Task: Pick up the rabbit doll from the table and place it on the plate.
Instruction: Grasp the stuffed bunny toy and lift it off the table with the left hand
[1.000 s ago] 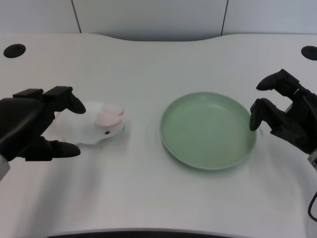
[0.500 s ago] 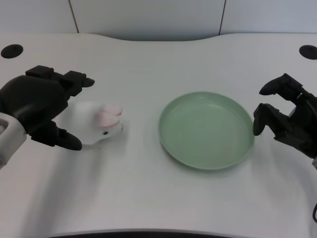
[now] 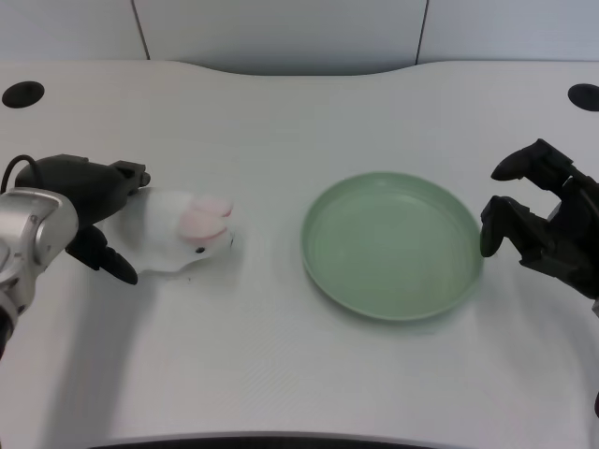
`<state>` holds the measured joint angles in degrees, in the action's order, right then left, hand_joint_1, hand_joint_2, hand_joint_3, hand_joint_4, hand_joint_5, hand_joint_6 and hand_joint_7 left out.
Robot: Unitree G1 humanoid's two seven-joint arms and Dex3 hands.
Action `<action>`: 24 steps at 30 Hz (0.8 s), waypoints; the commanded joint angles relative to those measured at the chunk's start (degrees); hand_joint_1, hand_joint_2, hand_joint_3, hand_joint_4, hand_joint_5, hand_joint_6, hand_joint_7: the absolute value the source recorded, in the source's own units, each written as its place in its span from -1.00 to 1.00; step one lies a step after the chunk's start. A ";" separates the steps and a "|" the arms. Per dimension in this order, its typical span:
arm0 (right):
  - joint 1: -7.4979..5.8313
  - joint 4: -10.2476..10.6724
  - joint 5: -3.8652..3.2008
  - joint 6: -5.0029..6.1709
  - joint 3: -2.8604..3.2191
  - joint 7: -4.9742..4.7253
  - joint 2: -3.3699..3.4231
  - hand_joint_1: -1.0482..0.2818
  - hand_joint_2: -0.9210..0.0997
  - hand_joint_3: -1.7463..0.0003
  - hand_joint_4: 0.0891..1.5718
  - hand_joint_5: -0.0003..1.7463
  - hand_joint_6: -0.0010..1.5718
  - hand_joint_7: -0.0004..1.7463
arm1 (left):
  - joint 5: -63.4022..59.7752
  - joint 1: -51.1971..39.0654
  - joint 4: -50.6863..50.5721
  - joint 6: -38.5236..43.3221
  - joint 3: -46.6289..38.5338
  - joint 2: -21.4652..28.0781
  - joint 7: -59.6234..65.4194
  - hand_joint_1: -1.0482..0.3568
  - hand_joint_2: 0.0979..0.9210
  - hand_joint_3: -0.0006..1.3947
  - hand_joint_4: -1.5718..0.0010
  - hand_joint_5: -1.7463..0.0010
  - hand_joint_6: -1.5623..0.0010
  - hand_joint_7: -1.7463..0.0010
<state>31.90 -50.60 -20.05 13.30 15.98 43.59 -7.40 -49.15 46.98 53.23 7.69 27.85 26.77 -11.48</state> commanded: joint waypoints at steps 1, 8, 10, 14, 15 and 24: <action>-0.21 0.72 -0.04 -0.18 -0.07 -1.05 -0.52 -0.02 -0.23 0.02 -0.08 1.00 -0.31 0.88 | -0.86 3.70 7.09 -0.07 2.45 -2.11 2.84 -0.91 0.82 -1.00 1.00 0.61 1.00 0.56; -0.56 1.34 -0.57 -0.92 -0.19 -0.95 -0.47 -0.01 -0.23 0.01 -0.06 1.00 -0.31 0.87 | 0.51 7.74 16.40 -0.20 4.84 -5.78 4.99 -0.85 0.76 -1.00 1.00 0.54 1.00 0.47; -0.70 1.83 -0.65 -1.26 -0.22 -1.09 -0.39 0.00 -0.23 0.01 -0.06 1.00 -0.31 0.88 | 0.84 8.23 17.38 -0.19 5.13 -6.16 5.13 -0.84 0.75 -1.00 1.00 0.54 1.00 0.46; -0.22 0.83 -0.84 -1.29 0.03 -1.13 -0.14 -0.02 -0.22 0.00 -0.08 1.00 -0.31 0.89 | 1.11 9.05 19.28 0.28 5.78 -7.06 6.75 -0.75 0.64 -1.00 1.00 0.46 1.00 0.40; -0.12 0.60 -0.74 -1.00 0.02 -1.28 -0.09 -0.02 -0.22 0.00 -0.08 1.00 -0.31 0.90 | 1.20 9.21 19.64 0.58 5.86 -7.16 7.09 -0.74 0.62 -1.00 1.00 0.45 1.00 0.39; 0.38 -0.41 -0.71 -1.11 -0.10 -1.60 -0.06 -0.01 -0.20 0.00 -0.04 1.00 -0.31 0.90 | 2.51 11.31 21.40 1.46 6.07 -7.15 5.33 -0.69 0.55 -1.00 1.00 0.45 1.00 0.34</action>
<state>31.89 -50.39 -20.15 12.19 15.40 41.98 -7.15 -46.84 57.04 74.12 8.88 33.51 19.06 -4.95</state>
